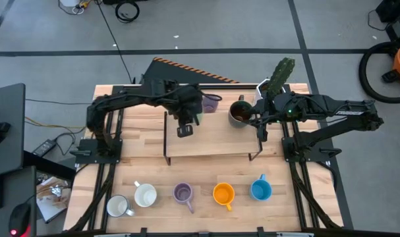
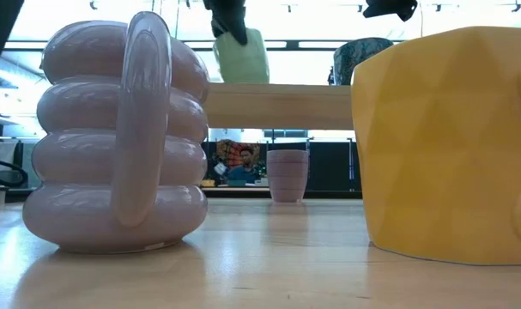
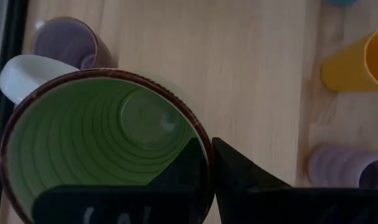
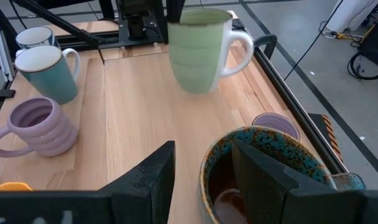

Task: Place coffee mugs
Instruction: Put the green mug on the shelf

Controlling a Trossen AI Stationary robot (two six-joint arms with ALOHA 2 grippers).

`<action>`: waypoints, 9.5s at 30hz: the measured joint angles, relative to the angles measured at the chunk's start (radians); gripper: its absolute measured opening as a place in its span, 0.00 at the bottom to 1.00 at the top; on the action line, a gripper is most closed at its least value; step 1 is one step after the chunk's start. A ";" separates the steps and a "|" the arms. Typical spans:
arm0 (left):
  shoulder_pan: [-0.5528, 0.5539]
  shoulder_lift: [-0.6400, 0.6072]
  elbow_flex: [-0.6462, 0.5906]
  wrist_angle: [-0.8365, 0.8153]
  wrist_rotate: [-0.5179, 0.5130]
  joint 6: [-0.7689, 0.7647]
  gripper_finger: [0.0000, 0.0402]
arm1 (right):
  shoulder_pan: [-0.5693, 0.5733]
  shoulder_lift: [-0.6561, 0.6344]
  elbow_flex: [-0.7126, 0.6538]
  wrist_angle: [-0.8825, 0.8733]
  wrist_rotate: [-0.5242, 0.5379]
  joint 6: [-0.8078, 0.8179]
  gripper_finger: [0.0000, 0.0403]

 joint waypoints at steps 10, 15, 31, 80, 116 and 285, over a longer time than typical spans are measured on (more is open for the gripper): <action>0.005 0.072 0.059 -0.057 0.001 0.000 0.08 | 0.000 0.000 0.000 -0.002 0.000 -0.002 0.41; 0.005 0.072 0.055 -0.058 0.003 0.011 0.09 | 0.000 0.000 0.000 -0.002 0.000 -0.004 0.41; -0.003 0.072 0.055 -0.060 0.001 0.092 0.19 | 0.000 0.000 0.000 -0.003 0.000 -0.004 0.41; 0.000 -0.428 -0.508 0.597 -0.070 0.291 0.41 | 0.002 0.000 0.055 -0.058 0.006 0.025 0.41; 0.005 -0.770 -1.160 1.058 -0.132 -0.044 0.41 | -0.187 0.616 0.510 -0.063 -0.002 -0.374 0.35; 0.040 -0.328 -0.998 1.321 -0.037 0.202 0.59 | -0.097 0.605 0.510 -0.465 0.018 -0.220 0.35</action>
